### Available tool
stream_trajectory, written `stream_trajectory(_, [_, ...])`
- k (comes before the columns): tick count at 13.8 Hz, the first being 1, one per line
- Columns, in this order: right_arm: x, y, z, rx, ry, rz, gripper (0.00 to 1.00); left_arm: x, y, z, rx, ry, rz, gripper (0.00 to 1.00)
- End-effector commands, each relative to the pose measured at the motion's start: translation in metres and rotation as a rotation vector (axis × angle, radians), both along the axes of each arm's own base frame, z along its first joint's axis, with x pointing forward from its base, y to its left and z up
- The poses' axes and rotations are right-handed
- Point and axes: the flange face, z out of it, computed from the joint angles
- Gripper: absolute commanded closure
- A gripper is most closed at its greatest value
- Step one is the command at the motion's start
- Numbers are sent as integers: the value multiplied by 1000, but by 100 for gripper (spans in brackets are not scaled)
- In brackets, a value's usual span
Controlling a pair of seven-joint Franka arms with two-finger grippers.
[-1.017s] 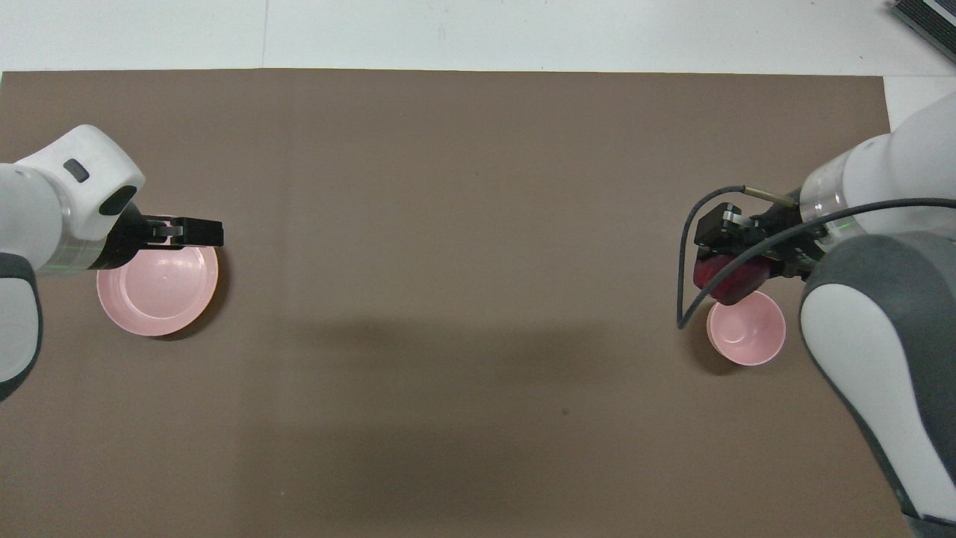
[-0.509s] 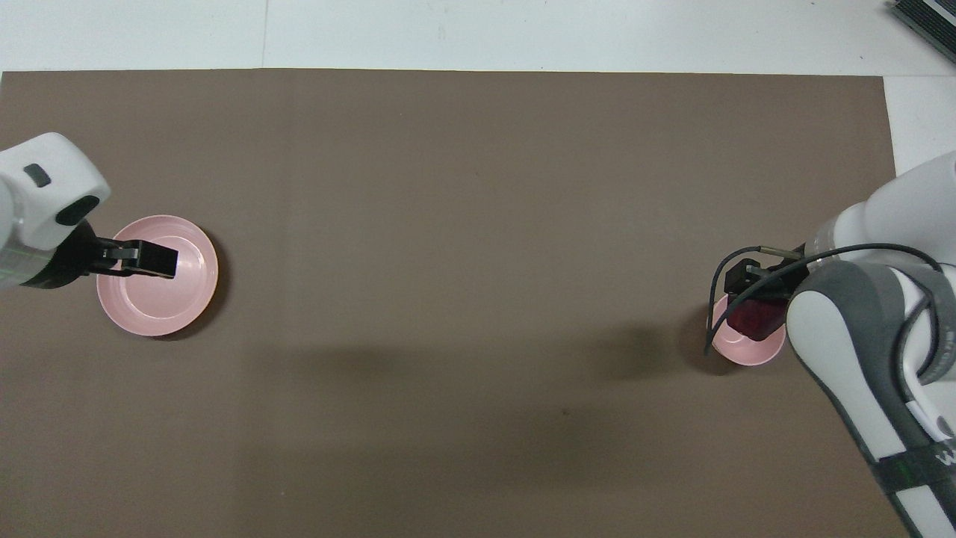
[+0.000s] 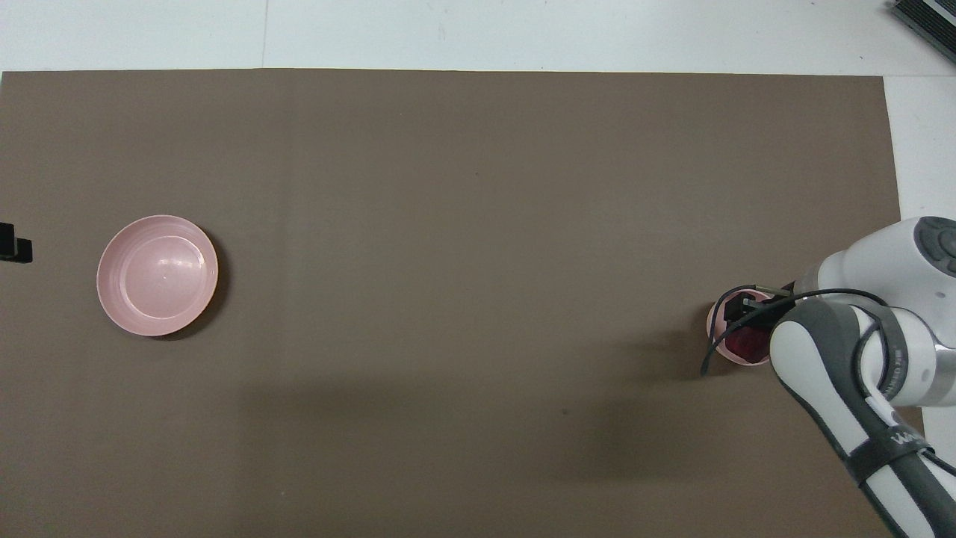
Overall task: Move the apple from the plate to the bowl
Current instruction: 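Lower the apple into the pink bowl while the left gripper withdraws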
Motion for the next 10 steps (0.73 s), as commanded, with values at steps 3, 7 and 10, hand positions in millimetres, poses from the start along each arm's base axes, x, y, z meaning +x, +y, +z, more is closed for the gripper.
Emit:
stream_trajectory(3, [8,-5,-16,-17,-29,26,26,-4,-1,1,-14,18,2,0])
stream_trajectory(7, [22,-8,14,-23,-33,34,0,-8,-11,1,-31,45,-30,0])
stream_trajectory(10, [40,-11,58,-21,-44,93,0,-8,-22,1,-26,44,-55,0])
